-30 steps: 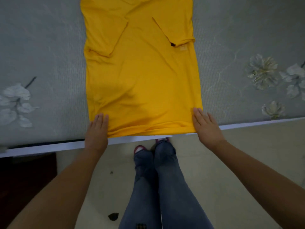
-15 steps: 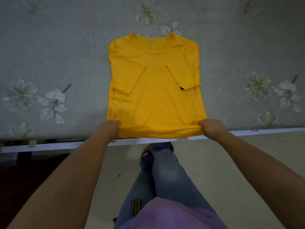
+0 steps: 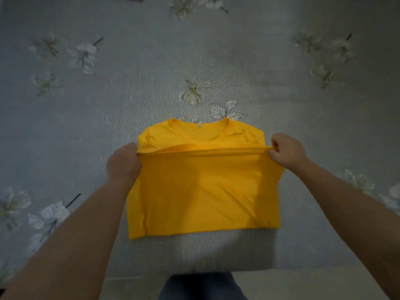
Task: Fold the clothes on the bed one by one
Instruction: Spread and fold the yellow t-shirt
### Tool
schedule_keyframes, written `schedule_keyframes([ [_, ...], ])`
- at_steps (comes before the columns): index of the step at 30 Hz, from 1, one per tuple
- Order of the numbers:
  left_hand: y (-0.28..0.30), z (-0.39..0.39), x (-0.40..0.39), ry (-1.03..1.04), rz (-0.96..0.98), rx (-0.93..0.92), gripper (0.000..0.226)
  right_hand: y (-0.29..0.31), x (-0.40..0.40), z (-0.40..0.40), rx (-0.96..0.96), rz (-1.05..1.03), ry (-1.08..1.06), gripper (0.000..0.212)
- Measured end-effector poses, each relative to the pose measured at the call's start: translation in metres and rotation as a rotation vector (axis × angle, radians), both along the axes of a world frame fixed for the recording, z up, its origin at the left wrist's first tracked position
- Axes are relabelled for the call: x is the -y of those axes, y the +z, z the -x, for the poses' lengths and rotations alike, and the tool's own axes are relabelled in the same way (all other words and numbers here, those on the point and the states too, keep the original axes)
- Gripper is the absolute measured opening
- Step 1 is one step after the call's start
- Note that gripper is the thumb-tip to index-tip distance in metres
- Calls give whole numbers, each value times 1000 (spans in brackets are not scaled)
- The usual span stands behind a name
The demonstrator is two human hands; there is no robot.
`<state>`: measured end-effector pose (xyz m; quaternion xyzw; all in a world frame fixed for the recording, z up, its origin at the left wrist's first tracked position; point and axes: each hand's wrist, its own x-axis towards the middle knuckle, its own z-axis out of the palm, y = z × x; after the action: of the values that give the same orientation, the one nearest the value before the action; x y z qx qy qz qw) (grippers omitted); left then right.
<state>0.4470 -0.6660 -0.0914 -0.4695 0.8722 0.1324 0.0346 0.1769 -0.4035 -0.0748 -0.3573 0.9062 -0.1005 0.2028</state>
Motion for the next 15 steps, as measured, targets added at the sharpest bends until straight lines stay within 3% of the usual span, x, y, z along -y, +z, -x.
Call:
schedule_keyframes([
  [2,-12,20,15,51,-26,-16,16,-14,16,21,-36,-19,0,25],
  [9,-56,73,71,14,-48,35,15,-59,52,77,-105,-77,-82,11],
  [15,-80,108,97,1,-82,407,28,-91,81,94,-233,-101,-115,24],
])
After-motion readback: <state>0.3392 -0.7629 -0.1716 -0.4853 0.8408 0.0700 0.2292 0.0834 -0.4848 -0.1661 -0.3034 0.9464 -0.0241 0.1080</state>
